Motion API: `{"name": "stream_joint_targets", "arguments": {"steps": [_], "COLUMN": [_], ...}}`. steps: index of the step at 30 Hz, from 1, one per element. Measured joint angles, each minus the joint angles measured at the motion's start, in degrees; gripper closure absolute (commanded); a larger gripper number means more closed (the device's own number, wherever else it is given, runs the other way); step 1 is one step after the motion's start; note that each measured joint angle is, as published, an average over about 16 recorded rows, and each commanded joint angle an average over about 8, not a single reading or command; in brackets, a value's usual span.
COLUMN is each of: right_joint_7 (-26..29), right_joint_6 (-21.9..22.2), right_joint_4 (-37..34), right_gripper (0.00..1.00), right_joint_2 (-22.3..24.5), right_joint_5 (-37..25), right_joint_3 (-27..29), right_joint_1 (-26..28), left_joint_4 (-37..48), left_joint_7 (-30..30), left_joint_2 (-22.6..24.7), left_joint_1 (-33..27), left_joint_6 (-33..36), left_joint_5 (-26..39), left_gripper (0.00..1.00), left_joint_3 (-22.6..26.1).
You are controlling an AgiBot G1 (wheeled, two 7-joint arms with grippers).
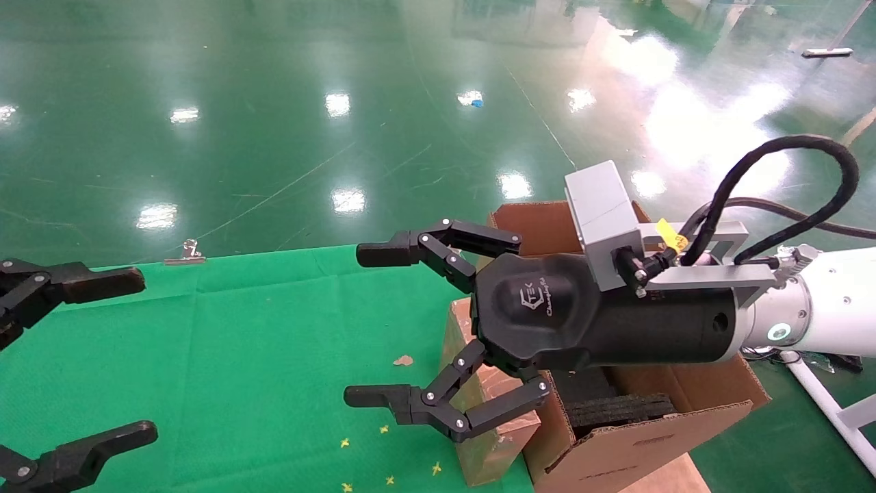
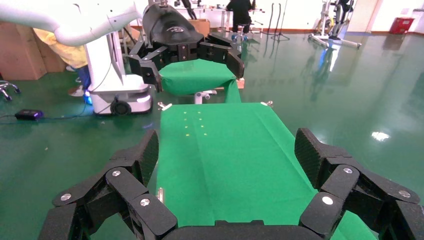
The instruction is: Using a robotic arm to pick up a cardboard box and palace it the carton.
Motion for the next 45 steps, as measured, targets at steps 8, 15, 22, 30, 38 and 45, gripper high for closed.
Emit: {"name": "stream_joint_targets", "arguments": {"steps": [8,15,22,30,38,45], "right_joint_7": [0.00,0.00,0.00,0.00,0.00,0.00], "right_joint_6": [0.00,0.00,0.00,0.00,0.00,0.00], "right_joint_4": [0.00,0.00,0.00,0.00,0.00,0.00], "right_gripper": [0.00,0.00,0.00,0.00,0.00,0.00], "right_joint_2": [0.00,0.00,0.00,0.00,0.00,0.00], "right_joint_5": [0.00,0.00,0.00,0.00,0.00,0.00], "right_joint_3": [0.00,0.00,0.00,0.00,0.00,0.00], "right_joint_1": [0.00,0.00,0.00,0.00,0.00,0.00], "left_joint_4": [0.00,0.00,0.00,0.00,0.00,0.00], "left_joint_7": [0.00,0.00,0.00,0.00,0.00,0.00], "left_joint_2": [0.00,0.00,0.00,0.00,0.00,0.00], "left_joint_1": [0.00,0.00,0.00,0.00,0.00,0.00], "left_joint_6": [0.00,0.00,0.00,0.00,0.00,0.00], "left_joint_5": [0.00,0.00,0.00,0.00,0.00,0.00], "left_gripper": [0.00,0.00,0.00,0.00,0.00,0.00], "left_joint_3": [0.00,0.00,0.00,0.00,0.00,0.00]}}
